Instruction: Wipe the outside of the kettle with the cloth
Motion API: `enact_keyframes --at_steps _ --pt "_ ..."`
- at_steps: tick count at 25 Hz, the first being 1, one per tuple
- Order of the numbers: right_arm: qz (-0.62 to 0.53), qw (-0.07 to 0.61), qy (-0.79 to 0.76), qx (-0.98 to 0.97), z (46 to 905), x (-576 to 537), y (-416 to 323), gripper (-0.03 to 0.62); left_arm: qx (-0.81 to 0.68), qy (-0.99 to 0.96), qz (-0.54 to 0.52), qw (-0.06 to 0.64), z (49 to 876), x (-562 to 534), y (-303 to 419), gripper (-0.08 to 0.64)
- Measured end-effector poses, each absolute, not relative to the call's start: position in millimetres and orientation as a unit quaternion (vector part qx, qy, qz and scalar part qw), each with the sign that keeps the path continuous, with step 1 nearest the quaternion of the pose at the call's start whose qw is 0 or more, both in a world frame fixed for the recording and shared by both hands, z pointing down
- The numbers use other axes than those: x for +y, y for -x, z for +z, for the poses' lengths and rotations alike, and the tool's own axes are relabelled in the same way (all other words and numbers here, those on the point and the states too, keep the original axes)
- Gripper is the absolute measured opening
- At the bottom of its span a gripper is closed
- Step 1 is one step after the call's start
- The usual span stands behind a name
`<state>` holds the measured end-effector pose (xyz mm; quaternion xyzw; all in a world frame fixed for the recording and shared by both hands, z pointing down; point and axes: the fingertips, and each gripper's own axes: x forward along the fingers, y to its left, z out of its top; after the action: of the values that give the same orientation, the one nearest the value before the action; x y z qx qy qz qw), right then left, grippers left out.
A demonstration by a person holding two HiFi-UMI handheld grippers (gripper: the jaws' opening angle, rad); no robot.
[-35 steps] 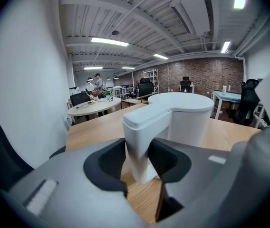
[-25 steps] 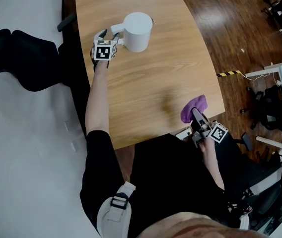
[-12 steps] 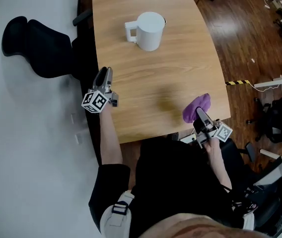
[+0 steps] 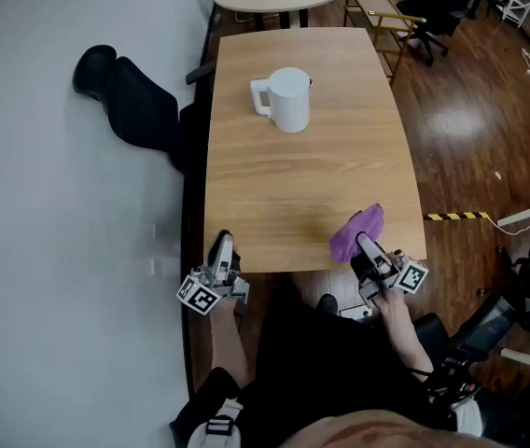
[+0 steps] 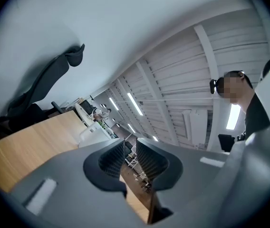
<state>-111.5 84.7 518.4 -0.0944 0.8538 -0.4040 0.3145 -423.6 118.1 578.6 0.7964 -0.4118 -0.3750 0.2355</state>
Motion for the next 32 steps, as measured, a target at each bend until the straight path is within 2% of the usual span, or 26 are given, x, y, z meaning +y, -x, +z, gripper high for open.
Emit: enact_keyframes --at_steps 3,11,18,27,32 --pt "-0.408 0.325 0.068 0.851 516 105 88 0.058 -0.395 -0.809 -0.376 0.22 548 157 373 0.002" --pt "-0.385 0.358 0.066 0.848 504 99 85 0.058 -0.336 -0.847 -0.376 0.17 500 156 340 0.002" --pt "-0.381 0.38 0.098 0.837 498 95 67 0.058 -0.298 -0.858 -0.376 0.183 488 145 308 0.002" --pt "-0.35 0.346 0.115 0.863 480 117 122 0.058 -0.265 -0.871 -0.363 0.198 493 162 319 0.002" --pt "-0.353 0.303 0.136 0.875 514 122 161 0.058 -0.251 -0.867 -0.384 0.193 518 159 345 0.002"
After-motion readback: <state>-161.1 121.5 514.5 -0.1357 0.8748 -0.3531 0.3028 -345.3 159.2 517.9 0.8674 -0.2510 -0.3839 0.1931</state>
